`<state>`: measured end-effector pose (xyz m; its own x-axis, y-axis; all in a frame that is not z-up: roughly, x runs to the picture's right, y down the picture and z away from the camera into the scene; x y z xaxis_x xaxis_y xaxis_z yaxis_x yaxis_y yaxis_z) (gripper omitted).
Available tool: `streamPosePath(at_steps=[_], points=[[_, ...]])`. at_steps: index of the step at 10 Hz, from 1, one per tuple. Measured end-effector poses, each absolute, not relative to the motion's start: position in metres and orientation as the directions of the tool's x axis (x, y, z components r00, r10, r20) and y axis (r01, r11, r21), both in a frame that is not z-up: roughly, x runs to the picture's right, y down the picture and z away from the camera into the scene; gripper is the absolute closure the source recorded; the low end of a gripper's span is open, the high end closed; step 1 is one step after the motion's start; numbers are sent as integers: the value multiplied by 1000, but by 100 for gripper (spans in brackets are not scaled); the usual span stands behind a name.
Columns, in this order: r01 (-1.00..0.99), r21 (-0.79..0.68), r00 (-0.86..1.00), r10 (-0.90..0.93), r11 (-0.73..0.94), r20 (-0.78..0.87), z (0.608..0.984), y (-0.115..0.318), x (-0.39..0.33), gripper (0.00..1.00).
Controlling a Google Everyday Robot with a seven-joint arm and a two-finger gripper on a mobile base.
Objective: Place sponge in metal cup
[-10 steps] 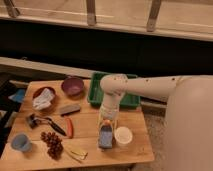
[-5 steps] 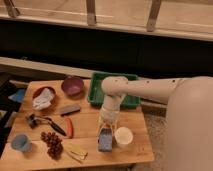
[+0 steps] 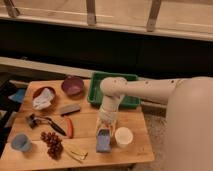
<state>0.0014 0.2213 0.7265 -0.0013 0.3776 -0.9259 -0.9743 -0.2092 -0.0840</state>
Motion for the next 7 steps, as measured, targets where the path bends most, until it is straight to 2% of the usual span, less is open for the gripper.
streamPosePath(at_steps=[7], points=[[-970,-115,21,397,-215,-918,722,218,-1,20]])
